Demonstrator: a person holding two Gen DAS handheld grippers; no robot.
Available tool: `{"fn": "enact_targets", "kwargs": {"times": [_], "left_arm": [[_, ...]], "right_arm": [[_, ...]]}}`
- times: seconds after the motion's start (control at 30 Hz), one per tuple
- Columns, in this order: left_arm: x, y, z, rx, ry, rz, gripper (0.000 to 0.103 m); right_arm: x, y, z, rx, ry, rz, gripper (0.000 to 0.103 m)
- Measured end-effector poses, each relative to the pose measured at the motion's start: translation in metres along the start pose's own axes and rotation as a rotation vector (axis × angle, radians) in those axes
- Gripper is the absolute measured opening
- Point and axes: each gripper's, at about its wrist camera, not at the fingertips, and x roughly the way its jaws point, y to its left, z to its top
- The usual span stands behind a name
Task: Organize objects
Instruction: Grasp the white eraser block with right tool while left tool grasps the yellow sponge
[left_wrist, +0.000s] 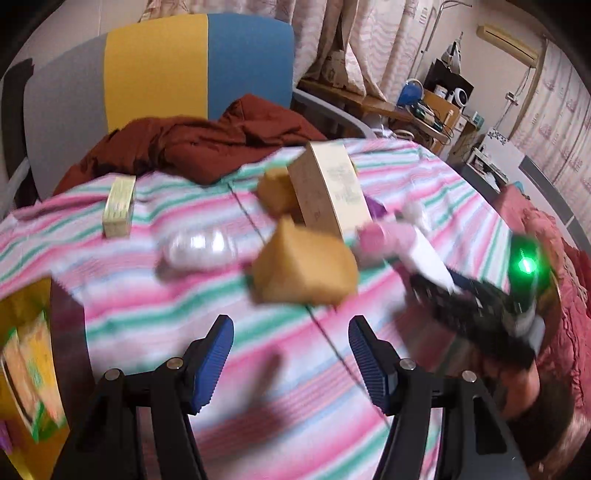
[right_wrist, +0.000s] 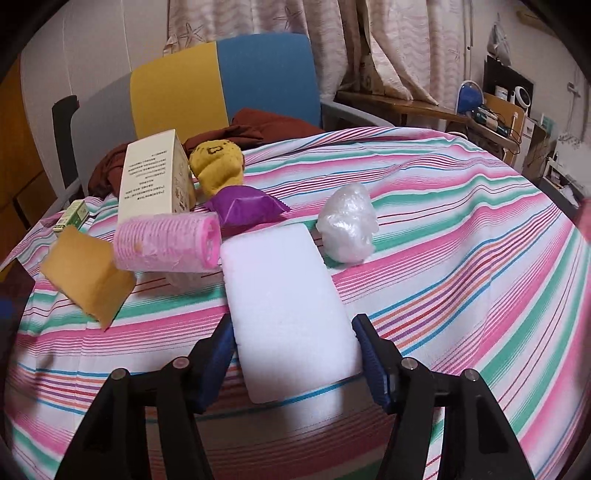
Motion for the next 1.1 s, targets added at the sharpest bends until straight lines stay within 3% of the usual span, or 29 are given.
{"fn": "enact_targets", "kwargs": {"times": [0.27,0.4,0.53,0.63,0.77,1.1], "left_arm": [[0.047,-0.004,0.023,0.033,0.072,-0.027,0.066],[0.044,-0.022,0.009,0.053,0.093,-0.186,0.066],[0.014,-0.05,-0.016,0.159,0.07,-0.337,0.066],[-0.001,-0.061,-0.028,0.252,0.022,-0.238,0.066],[-0.007,-0.055,-0.021,0.259,-0.065,-0.061,0.068],[0.055,-0.043,-0.005,0.18,0.061,-0.055,0.07]], "right_arm": [[0.003,-0.001,0.0,-0.001,-0.011,-0.006,0.065],[0.003,-0.002,-0.001,0.005,-0.018,0.001,0.065],[0.003,-0.002,-0.001,0.009,-0.021,0.004,0.065],[0.002,-0.003,-0.002,0.008,-0.022,0.003,0.065],[0.003,-0.003,-0.002,0.008,-0.022,0.003,0.065],[0.004,-0.004,-0.001,0.004,-0.023,-0.004,0.065]]}}
